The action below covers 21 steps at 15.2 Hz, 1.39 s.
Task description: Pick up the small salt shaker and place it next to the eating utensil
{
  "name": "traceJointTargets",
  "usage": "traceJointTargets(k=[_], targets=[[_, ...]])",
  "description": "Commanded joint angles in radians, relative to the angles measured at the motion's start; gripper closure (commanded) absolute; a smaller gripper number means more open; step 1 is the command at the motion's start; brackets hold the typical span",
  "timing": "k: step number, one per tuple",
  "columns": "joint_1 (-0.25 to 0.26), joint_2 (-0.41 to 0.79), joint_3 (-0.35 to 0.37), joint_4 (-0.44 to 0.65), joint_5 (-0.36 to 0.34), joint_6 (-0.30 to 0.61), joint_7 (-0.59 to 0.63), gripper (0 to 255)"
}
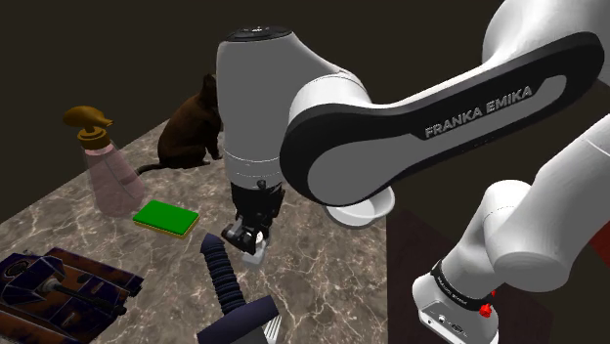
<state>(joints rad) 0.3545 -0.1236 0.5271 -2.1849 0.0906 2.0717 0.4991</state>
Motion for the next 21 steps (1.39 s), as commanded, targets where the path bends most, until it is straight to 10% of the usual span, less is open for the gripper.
traceJointTargets(k=[1, 16, 17, 21], targets=[[0.000, 0.009, 0.003, -0.018, -0.004, 0.027, 0.003, 255], [0.001, 0.060, 0.011, -0.073, -0.029, 0.128, 0.022, 255], [0.001, 0.060, 0.011, -0.073, -0.029, 0.128, 0.022, 0], [0.001, 0.060, 0.011, -0.073, -0.029, 0.128, 0.022, 0]])
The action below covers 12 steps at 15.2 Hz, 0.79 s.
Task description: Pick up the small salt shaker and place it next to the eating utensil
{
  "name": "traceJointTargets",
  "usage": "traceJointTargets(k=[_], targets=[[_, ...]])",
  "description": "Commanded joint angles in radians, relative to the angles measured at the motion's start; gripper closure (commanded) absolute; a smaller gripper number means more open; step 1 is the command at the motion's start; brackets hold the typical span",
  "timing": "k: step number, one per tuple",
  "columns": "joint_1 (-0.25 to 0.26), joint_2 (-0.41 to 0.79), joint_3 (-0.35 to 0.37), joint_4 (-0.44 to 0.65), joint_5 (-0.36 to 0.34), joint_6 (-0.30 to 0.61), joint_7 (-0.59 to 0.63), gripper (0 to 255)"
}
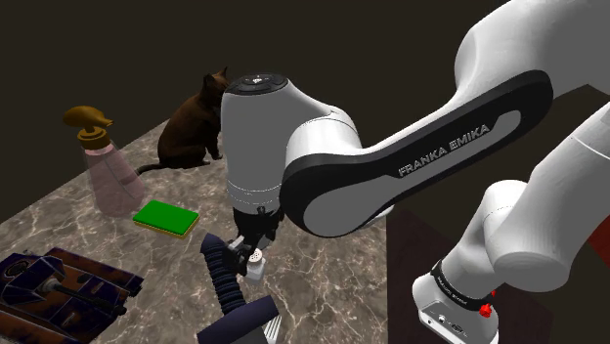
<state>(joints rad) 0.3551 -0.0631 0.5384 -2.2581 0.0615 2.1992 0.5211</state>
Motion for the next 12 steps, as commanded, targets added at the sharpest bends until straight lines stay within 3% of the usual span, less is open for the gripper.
traceJointTargets(k=[1, 5, 12], targets=[[0.000, 0.000, 0.000, 0.000, 0.000, 0.000, 0.000, 0], [-0.002, -0.062, -0.012, 0.074, 0.030, -0.130, -0.024, 0], [-0.002, -0.062, -0.012, 0.074, 0.030, -0.130, -0.024, 0]])
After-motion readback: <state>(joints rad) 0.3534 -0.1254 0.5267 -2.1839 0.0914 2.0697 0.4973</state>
